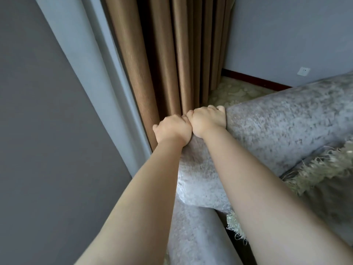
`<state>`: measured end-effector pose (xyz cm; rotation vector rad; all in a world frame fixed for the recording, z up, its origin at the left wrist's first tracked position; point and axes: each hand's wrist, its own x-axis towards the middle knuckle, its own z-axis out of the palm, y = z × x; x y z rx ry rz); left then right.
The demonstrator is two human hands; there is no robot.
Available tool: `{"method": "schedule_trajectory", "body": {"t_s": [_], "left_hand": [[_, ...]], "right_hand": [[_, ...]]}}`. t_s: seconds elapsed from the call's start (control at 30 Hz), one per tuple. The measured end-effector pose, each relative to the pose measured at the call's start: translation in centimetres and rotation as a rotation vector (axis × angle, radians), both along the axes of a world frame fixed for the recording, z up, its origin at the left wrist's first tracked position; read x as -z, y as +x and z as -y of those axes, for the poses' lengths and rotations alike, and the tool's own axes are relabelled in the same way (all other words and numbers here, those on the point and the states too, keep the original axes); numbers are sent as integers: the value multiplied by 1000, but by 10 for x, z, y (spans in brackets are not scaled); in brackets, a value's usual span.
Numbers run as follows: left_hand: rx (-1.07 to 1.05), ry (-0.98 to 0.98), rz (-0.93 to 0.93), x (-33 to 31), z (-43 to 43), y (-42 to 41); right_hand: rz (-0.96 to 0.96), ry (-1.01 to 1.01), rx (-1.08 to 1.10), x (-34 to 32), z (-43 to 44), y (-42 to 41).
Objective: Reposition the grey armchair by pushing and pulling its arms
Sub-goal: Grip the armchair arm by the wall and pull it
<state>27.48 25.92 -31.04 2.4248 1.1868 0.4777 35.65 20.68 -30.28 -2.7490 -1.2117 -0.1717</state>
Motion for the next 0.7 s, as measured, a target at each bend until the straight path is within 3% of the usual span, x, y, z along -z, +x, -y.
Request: {"method": "schedule_trajectory", "body": {"t_s": [0.33,0.7], "left_hand": [[-42,-17,40,-3,21,-46],[-79,8,-29,-3,35,-93]], "right_hand": [[11,-78,-58,-7,17,-45],[-17,-35,-1,-4,20,-88]]}}
